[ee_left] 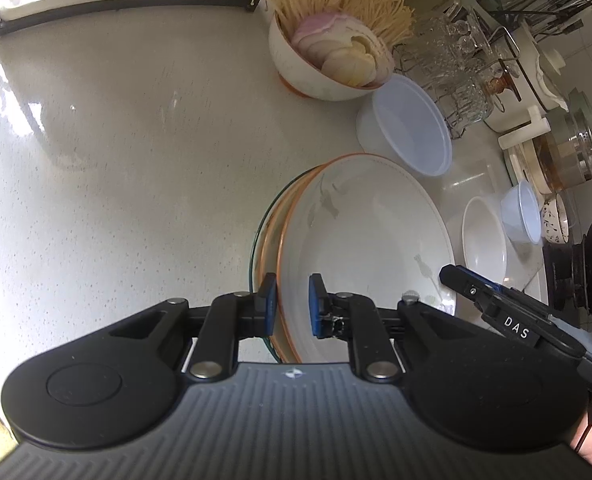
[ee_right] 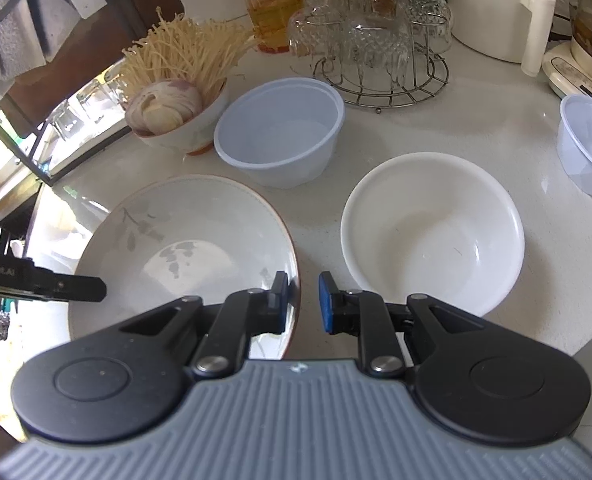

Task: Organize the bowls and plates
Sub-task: 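Open the left gripper and lift it off the stacked bowls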

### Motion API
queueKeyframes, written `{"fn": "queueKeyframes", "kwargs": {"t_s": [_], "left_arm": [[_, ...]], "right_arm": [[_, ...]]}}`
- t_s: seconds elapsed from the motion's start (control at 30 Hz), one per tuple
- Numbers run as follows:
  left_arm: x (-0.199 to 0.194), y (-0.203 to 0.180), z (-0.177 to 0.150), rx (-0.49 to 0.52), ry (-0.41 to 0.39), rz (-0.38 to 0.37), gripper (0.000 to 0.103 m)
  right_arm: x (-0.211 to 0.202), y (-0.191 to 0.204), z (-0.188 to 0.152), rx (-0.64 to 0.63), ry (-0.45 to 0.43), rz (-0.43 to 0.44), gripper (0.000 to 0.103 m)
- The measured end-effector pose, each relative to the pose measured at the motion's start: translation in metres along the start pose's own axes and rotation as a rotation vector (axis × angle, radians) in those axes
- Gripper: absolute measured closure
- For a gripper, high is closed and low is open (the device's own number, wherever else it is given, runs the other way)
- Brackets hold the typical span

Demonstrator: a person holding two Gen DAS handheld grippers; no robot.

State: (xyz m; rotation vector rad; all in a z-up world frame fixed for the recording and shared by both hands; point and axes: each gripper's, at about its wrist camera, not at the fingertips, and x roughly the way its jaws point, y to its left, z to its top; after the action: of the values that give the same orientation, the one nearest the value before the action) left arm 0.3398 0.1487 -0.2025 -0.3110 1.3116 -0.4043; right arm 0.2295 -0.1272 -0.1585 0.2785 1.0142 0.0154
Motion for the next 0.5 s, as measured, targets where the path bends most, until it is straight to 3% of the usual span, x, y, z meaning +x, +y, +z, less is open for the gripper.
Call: {"fn": "queueKeyframes", "kwargs": {"t_s": [0.5], "left_arm": [[-0.012, -0.007, -0.006, 0.056, 0.062, 0.031, 0.069]], "right_arm": [[0.004, 0.005, -0.004, 0.006, -0.006, 0.011, 0.083]]}}
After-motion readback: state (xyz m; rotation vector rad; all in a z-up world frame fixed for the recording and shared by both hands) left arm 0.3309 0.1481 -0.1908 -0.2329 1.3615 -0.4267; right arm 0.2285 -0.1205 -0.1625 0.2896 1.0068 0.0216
